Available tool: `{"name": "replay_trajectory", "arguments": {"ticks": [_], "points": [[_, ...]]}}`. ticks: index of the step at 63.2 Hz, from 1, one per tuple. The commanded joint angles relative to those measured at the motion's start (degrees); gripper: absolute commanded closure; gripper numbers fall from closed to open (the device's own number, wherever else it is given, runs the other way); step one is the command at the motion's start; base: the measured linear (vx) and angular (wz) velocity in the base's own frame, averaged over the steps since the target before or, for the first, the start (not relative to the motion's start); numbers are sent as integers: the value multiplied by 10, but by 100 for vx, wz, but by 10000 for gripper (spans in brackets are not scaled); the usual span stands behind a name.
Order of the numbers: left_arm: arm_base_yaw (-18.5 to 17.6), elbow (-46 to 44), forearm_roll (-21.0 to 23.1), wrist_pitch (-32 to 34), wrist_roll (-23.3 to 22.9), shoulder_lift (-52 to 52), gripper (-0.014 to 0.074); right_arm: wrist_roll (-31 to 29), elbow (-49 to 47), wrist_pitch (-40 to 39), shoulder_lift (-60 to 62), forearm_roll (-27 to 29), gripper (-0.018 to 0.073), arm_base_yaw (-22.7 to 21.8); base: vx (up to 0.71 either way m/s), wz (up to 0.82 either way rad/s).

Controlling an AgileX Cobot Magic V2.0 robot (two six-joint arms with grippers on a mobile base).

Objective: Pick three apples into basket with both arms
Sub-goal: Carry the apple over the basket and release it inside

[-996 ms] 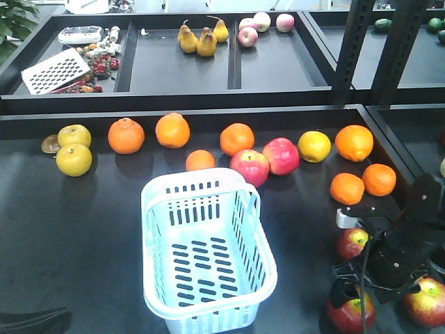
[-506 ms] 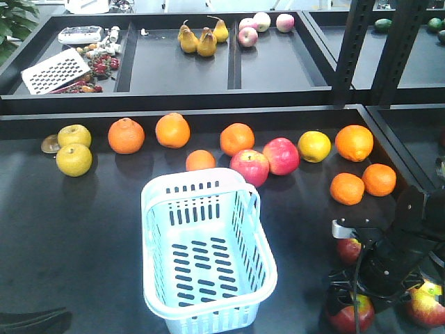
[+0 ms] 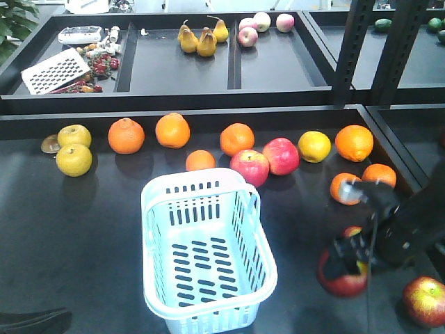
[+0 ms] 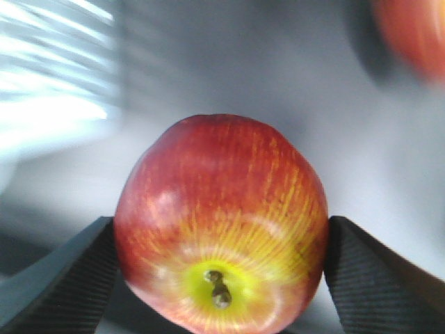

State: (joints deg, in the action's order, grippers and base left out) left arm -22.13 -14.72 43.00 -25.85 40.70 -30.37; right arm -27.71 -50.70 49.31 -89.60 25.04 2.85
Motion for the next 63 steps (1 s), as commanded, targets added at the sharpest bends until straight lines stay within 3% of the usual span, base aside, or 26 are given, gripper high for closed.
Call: {"name": "replay_trajectory", "arguments": {"ticks": [1, 7, 12, 25, 38, 45, 58, 63], "points": [[0, -12, 18, 26, -6, -1, 604, -56, -18, 32, 88, 104, 566, 3, 0, 0], [0, -12, 18, 26, -6, -1, 604, -109, -17, 24, 131, 193, 564, 36, 0, 0], [0, -12, 18, 26, -6, -1, 604, -127, -17, -15, 138, 248, 564, 93, 0, 0], [0, -12, 18, 26, -6, -1, 604, -122, -17, -128, 81, 267, 560, 218, 0, 0], [0, -12, 19, 26, -6, -1, 604, -130, -30, -200, 11, 274, 494, 258, 0, 0], [0, -12, 19, 26, -6, -1, 604, -132, -65, -191, -24, 274, 384, 259, 0, 0], [0, -12, 19, 26, -6, -1, 604, -132, -104, -145, -70, 273, 5, 259, 0, 0], [0, -12, 19, 26, -6, -1, 604, -134, -104, -143, -71, 271, -92, 259, 0, 0]]}}
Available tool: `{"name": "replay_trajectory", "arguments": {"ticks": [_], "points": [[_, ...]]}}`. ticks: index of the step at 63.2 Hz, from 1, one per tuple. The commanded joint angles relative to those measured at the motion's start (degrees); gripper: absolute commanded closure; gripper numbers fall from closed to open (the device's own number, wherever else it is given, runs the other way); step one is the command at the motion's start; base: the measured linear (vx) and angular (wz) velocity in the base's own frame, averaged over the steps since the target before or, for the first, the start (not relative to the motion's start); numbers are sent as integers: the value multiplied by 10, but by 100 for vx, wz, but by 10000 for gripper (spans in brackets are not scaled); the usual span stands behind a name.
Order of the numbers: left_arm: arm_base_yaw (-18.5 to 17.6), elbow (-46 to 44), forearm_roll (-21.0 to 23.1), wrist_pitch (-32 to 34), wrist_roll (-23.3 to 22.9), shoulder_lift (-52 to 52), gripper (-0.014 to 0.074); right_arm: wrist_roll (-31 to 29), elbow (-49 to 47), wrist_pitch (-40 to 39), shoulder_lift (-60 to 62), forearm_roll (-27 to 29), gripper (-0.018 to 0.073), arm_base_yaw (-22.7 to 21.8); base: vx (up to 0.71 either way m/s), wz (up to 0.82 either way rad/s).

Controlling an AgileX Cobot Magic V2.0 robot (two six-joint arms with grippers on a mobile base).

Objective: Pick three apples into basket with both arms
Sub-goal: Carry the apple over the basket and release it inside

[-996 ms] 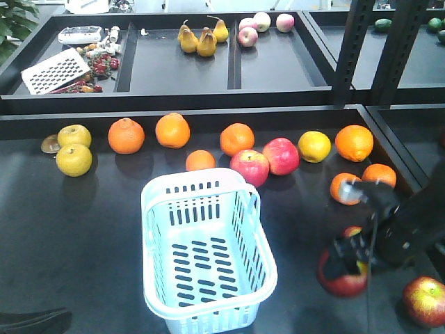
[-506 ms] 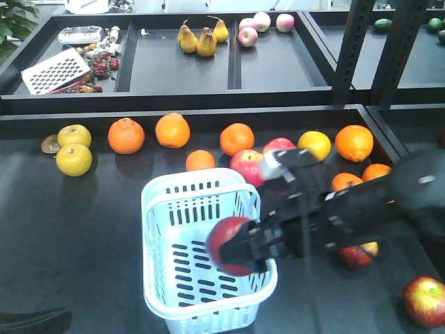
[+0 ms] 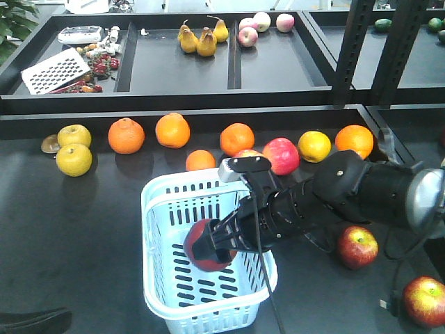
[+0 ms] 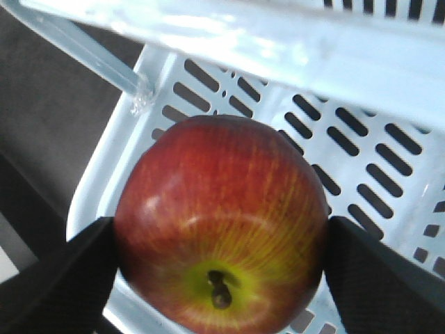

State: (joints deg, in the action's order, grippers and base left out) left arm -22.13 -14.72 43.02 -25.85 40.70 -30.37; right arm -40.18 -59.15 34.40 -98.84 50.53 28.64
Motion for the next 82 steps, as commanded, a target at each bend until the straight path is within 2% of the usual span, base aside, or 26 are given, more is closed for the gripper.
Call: {"name": "replay_trajectory", "arguments": {"ticks": [1, 5, 11, 23, 32, 39, 45, 47, 54, 61, 66, 69, 71, 73, 79, 82], "points": [[0, -12, 19, 26, -6, -1, 604, -9, -20, 6, 21, 16, -113, 1, 0, 0], [0, -12, 19, 26, -6, -1, 604, -8, -20, 6, 21, 16, -153, 1, 0, 0], [0, -12, 19, 26, -6, -1, 604, -8, -20, 6, 21, 16, -157, 1, 0, 0], [0, -12, 19, 26, -6, -1, 604, -4, -20, 22, 21, 19, -72, 0, 0, 0], [0, -12, 19, 26, -6, -1, 604, 13, -20, 40, 28, 17, 92, 0, 0, 0], [0, -12, 19, 26, -6, -1, 604, 16, -20, 59, 47, 9, 305, 0, 0, 0], [0, -12, 19, 26, -6, -1, 604, 38, -20, 83, 76, -22, 533, 0, 0, 0], [0, -12, 19, 26, -6, -1, 604, 46, -20, 93, 86, -35, 575, 0, 0, 0], [0, -12, 19, 26, -6, -1, 604, 104, -19, 131, 134, -106, 568, 0, 0, 0], [0, -12, 19, 26, -6, -1, 604, 191, -17, 143, 193, -219, 568, 0, 0, 0], [0, -12, 19, 26, -6, -1, 604, 276, -17, 143, 226, -360, 566, 0, 0, 0], [0, -12, 19, 26, -6, -1, 604, 347, -17, 145, 243, -447, 566, 0, 0, 0], [0, -12, 19, 26, -6, -1, 604, 382, -17, 147, 252, -483, 566, 0, 0, 0], [0, -12, 19, 26, -6, -1, 604, 425, -17, 151, 257, -551, 566, 0, 0, 0], [0, -12, 19, 26, -6, -1, 604, 508, -17, 162, 260, -665, 566, -6, 0, 0], [0, -12, 19, 26, -6, -1, 604, 525, -17, 162, 256, -677, 565, -22, 0, 0]]}}
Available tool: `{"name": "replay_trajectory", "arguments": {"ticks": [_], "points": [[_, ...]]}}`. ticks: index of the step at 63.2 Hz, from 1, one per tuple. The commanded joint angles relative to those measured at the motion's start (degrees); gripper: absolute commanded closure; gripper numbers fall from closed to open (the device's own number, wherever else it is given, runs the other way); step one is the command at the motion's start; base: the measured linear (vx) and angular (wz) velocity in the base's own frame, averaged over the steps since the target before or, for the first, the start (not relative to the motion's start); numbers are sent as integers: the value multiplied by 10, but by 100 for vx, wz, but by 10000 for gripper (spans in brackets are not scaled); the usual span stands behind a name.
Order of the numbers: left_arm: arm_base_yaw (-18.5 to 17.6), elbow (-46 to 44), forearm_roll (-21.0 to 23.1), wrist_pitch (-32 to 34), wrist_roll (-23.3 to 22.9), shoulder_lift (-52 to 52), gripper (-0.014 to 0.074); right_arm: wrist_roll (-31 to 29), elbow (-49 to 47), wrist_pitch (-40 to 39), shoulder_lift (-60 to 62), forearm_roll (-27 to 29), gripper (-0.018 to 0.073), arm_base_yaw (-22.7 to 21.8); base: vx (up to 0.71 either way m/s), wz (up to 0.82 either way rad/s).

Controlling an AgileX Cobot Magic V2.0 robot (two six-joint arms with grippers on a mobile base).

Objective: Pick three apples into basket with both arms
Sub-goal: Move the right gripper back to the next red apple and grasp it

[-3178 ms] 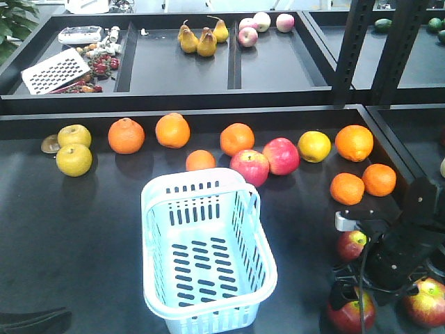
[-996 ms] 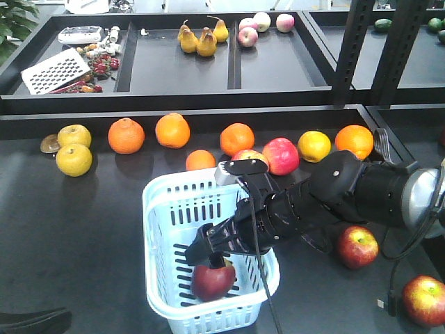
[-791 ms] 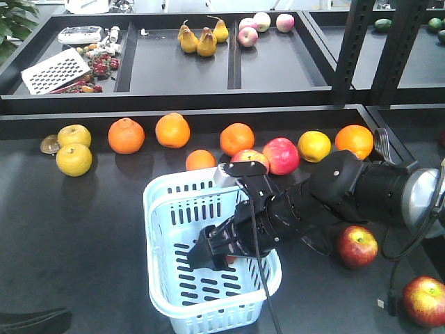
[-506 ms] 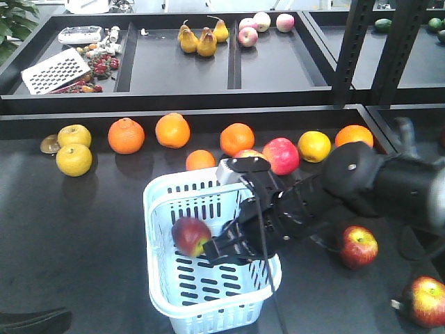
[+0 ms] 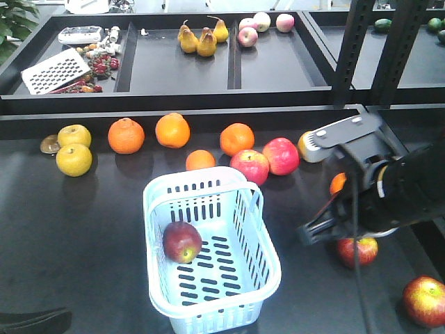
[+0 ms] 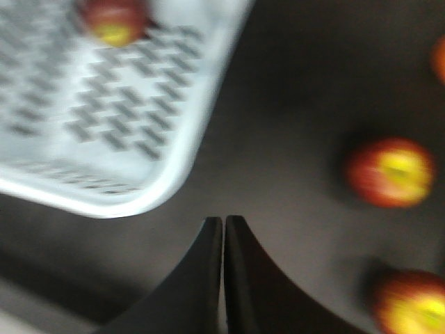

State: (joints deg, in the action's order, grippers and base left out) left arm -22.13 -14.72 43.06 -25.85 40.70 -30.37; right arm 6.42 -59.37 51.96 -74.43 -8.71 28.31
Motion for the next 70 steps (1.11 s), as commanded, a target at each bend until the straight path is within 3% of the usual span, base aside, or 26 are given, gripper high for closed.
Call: {"name": "replay_trajectory", "arguments": {"ticks": [1, 12, 18, 27, 32, 40, 70], "points": [[0, -12, 18, 26, -6, -1, 604, 60, -15, -15, 10, -85, 564, -25, 0, 0], [0, -12, 18, 26, -6, -1, 604, 28, -16, -64, -30, -58, 522, -137, 0, 0], [0, -12, 18, 26, -6, -1, 604, -57, -32, -70, -68, 33, 441, -204, 0, 0], [0, -12, 18, 26, -6, -1, 604, -164, -64, -53, -139, 131, 199, -266, 0, 0], [0, -12, 18, 26, -6, -1, 604, -166, -85, -44, -175, 133, 24, -278, 0, 0], [0, -12, 18, 26, -6, -1, 604, -156, -113, -43, -227, 106, -162, -278, 0, 0], [0, -12, 17, 26, -6, -1, 604, -127, -204, 5, -348, 87, -106, -278, 0, 0]]}}
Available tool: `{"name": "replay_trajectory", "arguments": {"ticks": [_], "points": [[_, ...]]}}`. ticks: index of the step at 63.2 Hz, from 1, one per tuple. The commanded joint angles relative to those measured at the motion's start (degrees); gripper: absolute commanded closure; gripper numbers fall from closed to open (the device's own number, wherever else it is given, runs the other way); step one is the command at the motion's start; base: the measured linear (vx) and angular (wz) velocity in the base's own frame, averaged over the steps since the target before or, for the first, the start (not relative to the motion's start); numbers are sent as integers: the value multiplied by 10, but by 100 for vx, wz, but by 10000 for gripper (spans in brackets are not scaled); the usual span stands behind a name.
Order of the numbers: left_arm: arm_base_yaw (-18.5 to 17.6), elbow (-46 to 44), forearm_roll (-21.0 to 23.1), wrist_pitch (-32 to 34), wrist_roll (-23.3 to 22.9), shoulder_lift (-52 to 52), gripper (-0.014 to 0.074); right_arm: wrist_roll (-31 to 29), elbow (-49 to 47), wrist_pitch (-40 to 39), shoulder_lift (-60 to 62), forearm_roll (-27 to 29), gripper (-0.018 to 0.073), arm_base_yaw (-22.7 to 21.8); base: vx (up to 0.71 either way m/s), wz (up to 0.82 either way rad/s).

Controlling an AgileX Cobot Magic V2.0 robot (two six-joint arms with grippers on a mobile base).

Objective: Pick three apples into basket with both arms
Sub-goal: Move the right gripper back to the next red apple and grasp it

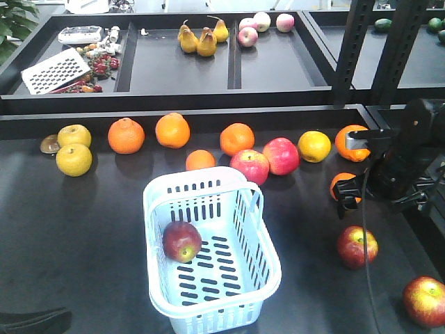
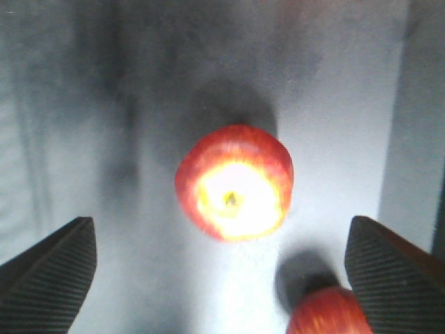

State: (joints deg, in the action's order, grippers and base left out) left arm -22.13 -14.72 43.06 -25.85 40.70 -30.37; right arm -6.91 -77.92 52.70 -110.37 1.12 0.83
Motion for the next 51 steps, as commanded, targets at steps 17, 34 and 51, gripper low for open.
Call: {"name": "replay_trajectory", "arguments": {"ticks": [17, 34, 51], "points": [[0, -12, 17, 26, -6, -1, 604, 9, -19, -8, -43, -21, -92, -4, 0, 0], [0, -12, 17, 26, -6, -1, 604, 7, -19, -18, -89, -21, -82, -4, 0, 0], [0, -12, 17, 26, -6, -1, 604, 2, -18, -19, -97, -16, 32, -1, 0, 0]]}}
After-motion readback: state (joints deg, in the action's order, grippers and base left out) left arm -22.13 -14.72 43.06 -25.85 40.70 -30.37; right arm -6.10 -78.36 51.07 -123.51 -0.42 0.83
